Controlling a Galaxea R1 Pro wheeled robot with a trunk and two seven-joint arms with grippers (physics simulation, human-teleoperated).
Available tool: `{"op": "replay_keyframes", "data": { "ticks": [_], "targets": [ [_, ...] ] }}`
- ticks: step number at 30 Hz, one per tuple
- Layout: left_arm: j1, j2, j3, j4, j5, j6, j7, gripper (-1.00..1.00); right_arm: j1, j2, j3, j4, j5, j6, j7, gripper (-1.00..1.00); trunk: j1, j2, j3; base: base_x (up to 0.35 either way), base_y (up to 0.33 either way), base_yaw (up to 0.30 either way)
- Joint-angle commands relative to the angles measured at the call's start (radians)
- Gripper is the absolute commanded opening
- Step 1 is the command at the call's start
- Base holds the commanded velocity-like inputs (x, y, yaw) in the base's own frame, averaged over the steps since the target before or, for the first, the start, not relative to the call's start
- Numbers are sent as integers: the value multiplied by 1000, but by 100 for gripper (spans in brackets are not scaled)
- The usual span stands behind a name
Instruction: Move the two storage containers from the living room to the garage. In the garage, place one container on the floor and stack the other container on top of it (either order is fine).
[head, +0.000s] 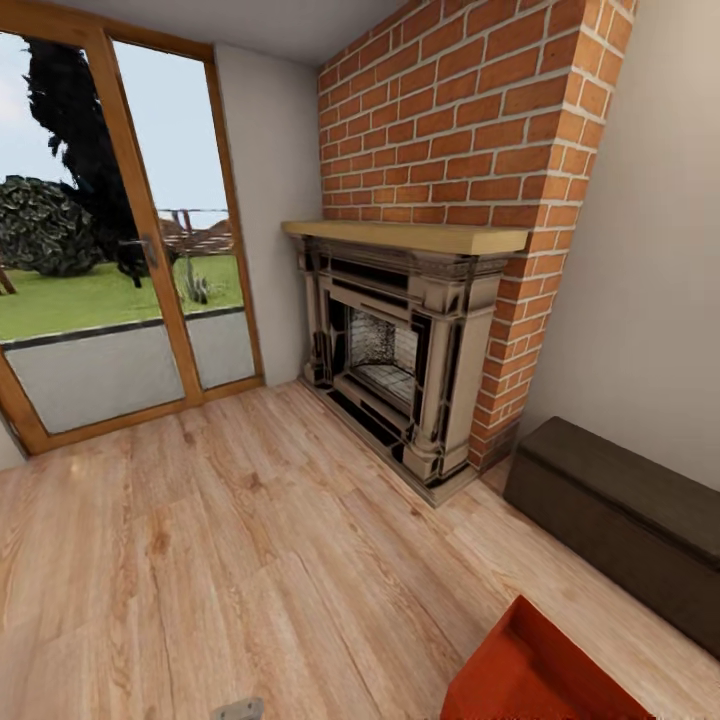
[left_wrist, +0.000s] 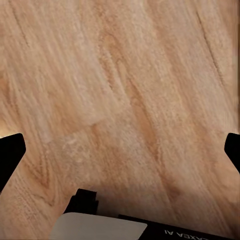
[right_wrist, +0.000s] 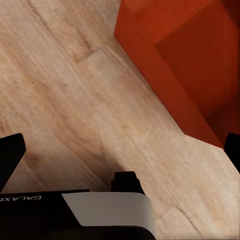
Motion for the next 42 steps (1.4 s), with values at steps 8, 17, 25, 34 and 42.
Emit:
{"op": "replay_keyframes", "data": {
  "ticks": [8, 17, 25, 34, 42],
  "targets": [
    [-1, -1, 2, 1, 5, -3, 2, 100, -1, 1, 7, 2, -10, -2, -1, 100, 0, -1, -1, 0, 0, -139],
    [-1, -1, 2, 1, 5, -4, 2, 100, -1, 1, 8, 2, -10, -4, 0, 100, 0, -1, -1, 0, 0, -8],
    [-1, -1, 2, 1, 5, -2, 0, 100, -1, 1, 12, 2, -9, -4, 0, 100, 0, -1, -1, 157, 119, 0],
    [-1, 0, 3, 1, 5, -3, 0, 100, -1, 2, 8, 2, -9, -4, -1, 100, 0, -1, -1, 130, 84, -8],
    [-1, 0, 3, 1, 5, -3, 0, 100, -1, 2, 6, 2, -12, -3, -1, 100, 0, -1, 4, 2, 1, -176]
  ]
}}
